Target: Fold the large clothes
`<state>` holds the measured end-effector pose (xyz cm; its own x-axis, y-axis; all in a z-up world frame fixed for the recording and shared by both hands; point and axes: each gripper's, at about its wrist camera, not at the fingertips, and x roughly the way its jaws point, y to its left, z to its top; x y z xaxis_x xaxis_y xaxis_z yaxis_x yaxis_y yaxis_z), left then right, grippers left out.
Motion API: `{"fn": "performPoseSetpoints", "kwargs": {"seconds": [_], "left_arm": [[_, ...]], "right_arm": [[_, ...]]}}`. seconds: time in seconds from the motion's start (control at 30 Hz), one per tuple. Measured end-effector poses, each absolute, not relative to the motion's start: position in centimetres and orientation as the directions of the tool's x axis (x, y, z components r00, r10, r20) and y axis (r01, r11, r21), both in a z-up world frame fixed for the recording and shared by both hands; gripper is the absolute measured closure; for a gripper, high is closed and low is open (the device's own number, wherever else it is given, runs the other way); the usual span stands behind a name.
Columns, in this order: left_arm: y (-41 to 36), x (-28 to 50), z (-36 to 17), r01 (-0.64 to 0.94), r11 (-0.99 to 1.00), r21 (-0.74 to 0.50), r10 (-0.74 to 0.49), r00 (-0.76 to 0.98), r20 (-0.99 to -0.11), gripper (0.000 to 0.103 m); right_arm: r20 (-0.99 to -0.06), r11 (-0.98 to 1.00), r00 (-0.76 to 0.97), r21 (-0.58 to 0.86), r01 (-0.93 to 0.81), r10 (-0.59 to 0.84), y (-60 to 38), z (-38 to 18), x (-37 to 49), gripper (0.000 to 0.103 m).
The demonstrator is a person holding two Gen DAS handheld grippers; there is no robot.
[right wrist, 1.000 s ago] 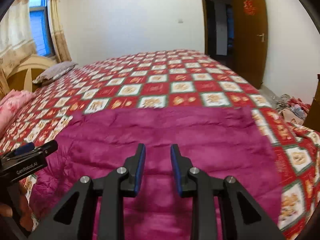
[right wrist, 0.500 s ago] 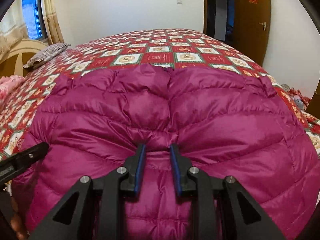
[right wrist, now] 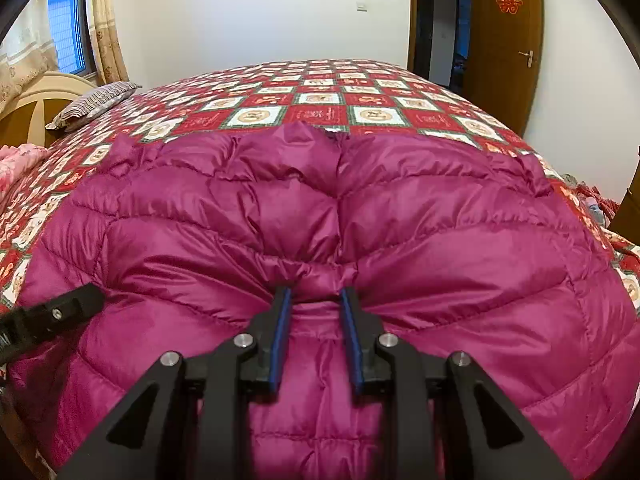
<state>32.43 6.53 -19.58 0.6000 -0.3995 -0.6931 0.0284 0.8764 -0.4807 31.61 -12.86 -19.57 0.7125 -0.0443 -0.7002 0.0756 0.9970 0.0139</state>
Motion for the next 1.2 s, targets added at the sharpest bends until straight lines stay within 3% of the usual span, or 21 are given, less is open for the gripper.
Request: {"fn": "performPoseSetpoints", "kwargs": {"seconds": [0.1, 0.2, 0.53, 0.9, 1.2], "left_arm": [[6.4, 32.2, -18.4, 0.041, 0.868, -0.495, -0.413, 0.612, -0.675, 0.085], [6.0, 31.8, -16.7, 0.069, 0.853, -0.517, -0.440, 0.628, -0.642, 0.088], [1.4, 30.6, -10.8, 0.230, 0.865, -0.447, -0.475, 0.664, -0.578, 0.089], [-4.9, 29.9, -8.3, 0.387, 0.860, -0.333, -0.511, 0.654, -0.557, 0.089], [-10.3, 29.4, -8.2, 0.469, 0.850, -0.239, -0.512, 0.632, -0.582, 0.089]], "right_arm": [[-0.703, 0.997, 0.710, 0.039, 0.073, -0.025, -13.2, -19.6, 31.6, 0.075], [-0.706, 0.996, 0.708, 0.050, 0.072, -0.016, -13.4, -19.7, 31.6, 0.075], [-0.709, 0.991, 0.704, 0.112, 0.069, 0.031, -14.2, -19.7, 31.5, 0.075], [-0.695, 0.937, 0.684, 0.346, 0.049, 0.221, -17.5, -19.9, 31.7, 0.075], [-0.654, 0.859, 0.661, 0.511, 0.028, 0.367, -21.4, -19.7, 31.2, 0.089]]}}
